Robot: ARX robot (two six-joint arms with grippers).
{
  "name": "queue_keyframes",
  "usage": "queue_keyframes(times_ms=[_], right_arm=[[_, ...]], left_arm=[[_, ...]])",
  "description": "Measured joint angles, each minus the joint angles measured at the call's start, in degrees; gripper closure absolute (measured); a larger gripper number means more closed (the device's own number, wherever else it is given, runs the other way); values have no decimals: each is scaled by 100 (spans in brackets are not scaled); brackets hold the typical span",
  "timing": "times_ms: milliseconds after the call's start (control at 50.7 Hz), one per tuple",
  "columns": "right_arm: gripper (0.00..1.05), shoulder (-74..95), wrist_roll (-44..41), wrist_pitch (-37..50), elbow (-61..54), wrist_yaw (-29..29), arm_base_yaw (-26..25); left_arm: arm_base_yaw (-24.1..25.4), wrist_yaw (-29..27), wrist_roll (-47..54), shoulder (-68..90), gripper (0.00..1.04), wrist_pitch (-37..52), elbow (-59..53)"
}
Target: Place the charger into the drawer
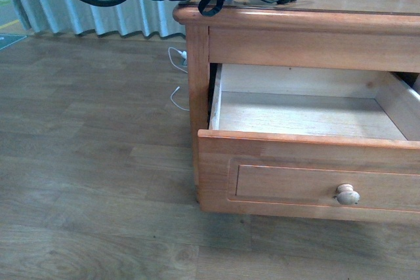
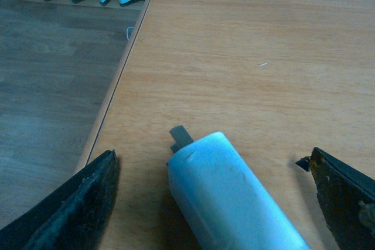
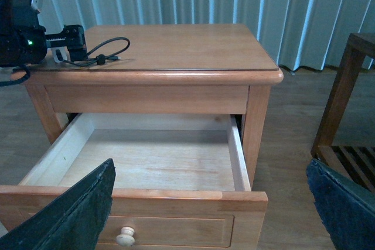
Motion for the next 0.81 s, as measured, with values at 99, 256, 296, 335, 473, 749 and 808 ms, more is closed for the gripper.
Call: queue_keyframes(times_ms=[99, 256, 296, 335, 473, 749, 808], right_arm=[[8, 0, 0, 0, 0, 0, 0], [8, 0, 0, 0, 0, 0, 0], [8, -2, 0, 0, 0, 0, 0], [8, 0, 0, 0, 0, 0, 0], [8, 0, 0, 0, 0, 0, 0], [8, -2, 0, 0, 0, 0, 0], [8, -2, 0, 0, 0, 0, 0]], left_arm=[[-9, -42, 61, 109, 18, -120, 219], [-22, -55, 133, 118, 43, -122, 256], [-22, -57, 146, 118, 48, -116, 256], [-22, -59, 146, 116, 53, -85, 245], [-22, -44, 140, -116, 78, 129, -186], [-136, 271, 179, -1582, 81, 1235, -2133], [-216, 313, 238, -1961, 81, 1484, -2573]])
